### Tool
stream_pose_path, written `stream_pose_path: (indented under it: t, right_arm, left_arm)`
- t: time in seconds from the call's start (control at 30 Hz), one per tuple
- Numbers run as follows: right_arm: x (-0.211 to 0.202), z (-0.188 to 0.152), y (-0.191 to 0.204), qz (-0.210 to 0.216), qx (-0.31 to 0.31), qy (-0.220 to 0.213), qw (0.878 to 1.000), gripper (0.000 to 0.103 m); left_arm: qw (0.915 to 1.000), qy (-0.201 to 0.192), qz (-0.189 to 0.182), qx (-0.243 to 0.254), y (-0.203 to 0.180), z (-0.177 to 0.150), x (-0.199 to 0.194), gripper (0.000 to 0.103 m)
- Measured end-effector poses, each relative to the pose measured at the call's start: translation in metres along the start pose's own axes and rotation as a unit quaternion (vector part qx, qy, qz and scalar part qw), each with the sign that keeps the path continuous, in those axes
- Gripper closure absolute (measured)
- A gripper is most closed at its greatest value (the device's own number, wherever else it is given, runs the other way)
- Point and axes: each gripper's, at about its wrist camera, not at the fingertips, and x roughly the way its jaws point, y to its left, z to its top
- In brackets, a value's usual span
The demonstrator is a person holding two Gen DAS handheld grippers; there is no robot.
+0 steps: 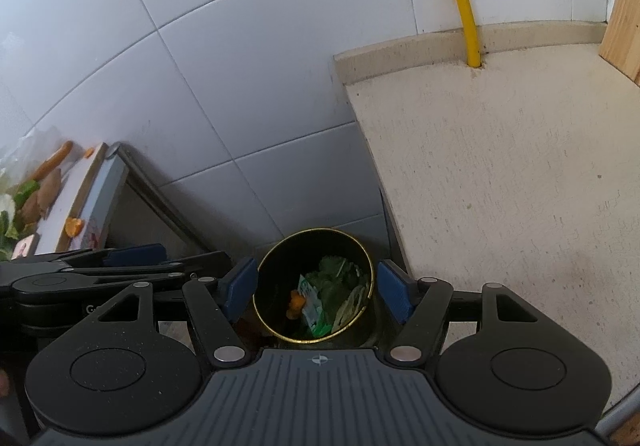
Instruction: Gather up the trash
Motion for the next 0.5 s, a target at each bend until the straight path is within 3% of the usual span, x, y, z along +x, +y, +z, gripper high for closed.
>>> stream_pose_path:
  t: [0.5]
  right_arm:
    - [-0.0063, -0.0103, -0.0011, 0.004, -0.006, 0.003, 1.000, 0.030]
  left_arm:
    - [1.0000, 0.003, 0.008, 0.000, -0.0033, -0.0079, -0.0059, 0.033]
